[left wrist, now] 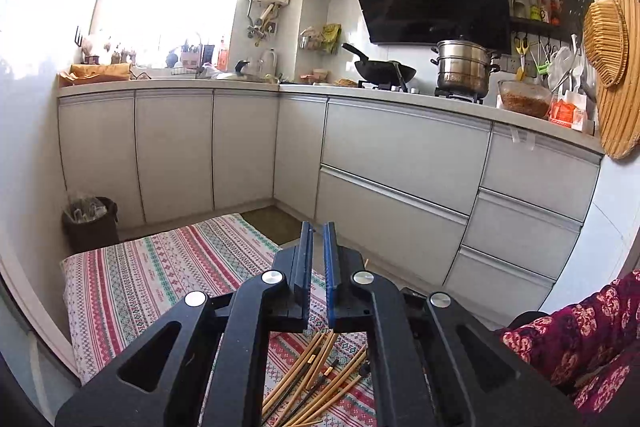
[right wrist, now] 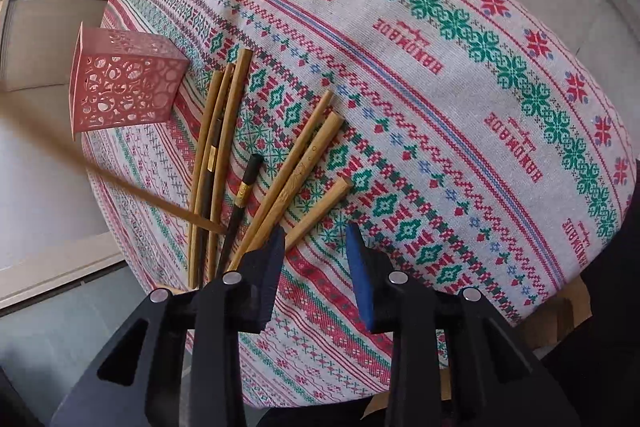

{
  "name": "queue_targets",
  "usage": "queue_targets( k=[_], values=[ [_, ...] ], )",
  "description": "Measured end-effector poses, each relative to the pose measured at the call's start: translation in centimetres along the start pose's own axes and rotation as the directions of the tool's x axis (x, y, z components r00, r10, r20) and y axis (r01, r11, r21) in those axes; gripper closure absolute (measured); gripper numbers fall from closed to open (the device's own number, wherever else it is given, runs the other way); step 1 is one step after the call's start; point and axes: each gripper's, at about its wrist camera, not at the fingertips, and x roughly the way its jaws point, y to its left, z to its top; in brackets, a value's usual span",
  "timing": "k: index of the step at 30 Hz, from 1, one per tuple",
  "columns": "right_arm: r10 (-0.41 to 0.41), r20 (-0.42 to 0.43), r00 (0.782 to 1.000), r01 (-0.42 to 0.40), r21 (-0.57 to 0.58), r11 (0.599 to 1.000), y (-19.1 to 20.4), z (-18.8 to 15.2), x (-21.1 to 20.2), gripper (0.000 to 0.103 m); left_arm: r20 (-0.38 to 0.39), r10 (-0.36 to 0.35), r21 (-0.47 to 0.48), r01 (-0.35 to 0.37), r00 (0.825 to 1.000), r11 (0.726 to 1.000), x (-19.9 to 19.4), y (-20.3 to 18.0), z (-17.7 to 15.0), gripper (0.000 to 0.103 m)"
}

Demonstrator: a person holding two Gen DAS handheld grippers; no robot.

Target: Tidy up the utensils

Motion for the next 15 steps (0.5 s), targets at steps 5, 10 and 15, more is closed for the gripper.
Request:
queue_targets(
  k=[5, 10, 15],
  values=[
    [-0.043, 0.034, 0.999, 0.042, 0.029, 0.999, 1.6, -0.2, 1.1, 0.082, 0.022, -0.014, -0.026, 0.015, 1.0, 1.0, -1.3, 0.7, 0.3, 0.098],
    [-0.034, 0.066, 0.997, 0.031, 0.036, 0.999, 1.3, 0.2, 1.6, 0.092, 0.037, -0.015, -0.036, 0.016, 0.999, 0.999, -1.5, 1.3, -0.1, 0.097],
    [-0.048, 0.045, 0.998, 0.046, 0.03, 0.998, 0.8, 1.5, 1.9, 0.093, 0.013, -0.011, -0.035, 0.011, 1.0, 0.999, -0.6, 0.8, -0.6, 0.097]
  ],
)
